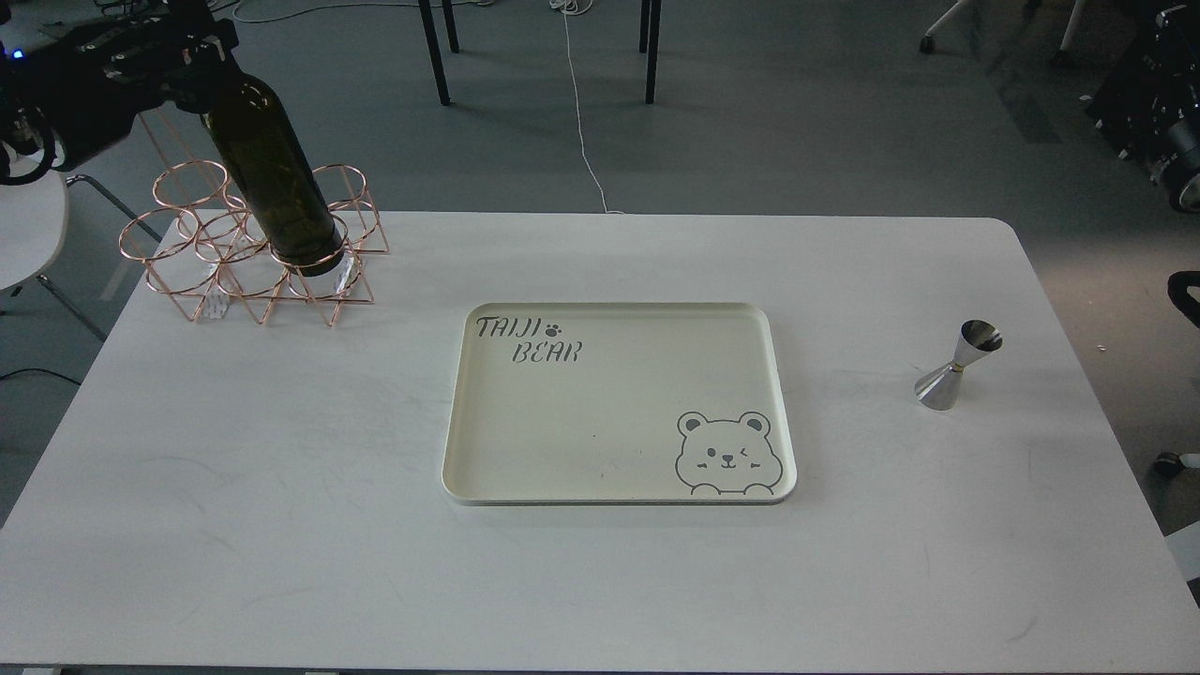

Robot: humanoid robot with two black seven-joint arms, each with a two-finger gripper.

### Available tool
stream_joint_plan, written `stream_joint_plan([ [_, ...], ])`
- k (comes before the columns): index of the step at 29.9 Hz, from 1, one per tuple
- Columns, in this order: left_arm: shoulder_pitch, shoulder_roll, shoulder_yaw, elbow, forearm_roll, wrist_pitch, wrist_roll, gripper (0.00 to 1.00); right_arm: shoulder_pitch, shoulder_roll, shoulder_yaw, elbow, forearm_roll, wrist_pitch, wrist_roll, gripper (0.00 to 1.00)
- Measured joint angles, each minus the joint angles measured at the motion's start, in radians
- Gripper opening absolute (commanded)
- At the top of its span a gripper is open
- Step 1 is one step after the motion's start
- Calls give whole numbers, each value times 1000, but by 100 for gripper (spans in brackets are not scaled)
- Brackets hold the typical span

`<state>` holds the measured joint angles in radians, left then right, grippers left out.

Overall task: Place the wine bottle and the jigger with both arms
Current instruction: 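Lower the bottle into a slot of the wine rack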

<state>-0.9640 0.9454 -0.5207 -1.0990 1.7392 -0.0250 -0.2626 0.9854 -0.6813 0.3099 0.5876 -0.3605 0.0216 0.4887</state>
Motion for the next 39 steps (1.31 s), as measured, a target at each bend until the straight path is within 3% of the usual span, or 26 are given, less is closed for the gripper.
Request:
stream_joint_plan([
  [7, 1, 2, -4, -1, -1, -1, -3, 17, 1, -3, 0, 0, 0, 1, 0, 98],
  [24, 10, -66, 89, 44, -37, 10, -1, 33, 2, 4, 0, 1, 0, 1, 0, 98],
  [26, 11, -68, 96, 51, -47, 10, -1, 39, 2, 3, 0, 1, 0, 1, 0, 98],
  [29, 14, -70, 106, 55, -52, 11, -1, 61, 2, 3, 0, 2, 0, 1, 0, 98],
  [32, 14, -71, 108, 56, -54, 19, -1, 71, 2, 2, 0, 2, 0, 1, 0, 98],
  [39, 14, -79, 108, 74, -110, 35, -1, 82, 1, 3, 0, 2, 0, 0, 0, 98],
])
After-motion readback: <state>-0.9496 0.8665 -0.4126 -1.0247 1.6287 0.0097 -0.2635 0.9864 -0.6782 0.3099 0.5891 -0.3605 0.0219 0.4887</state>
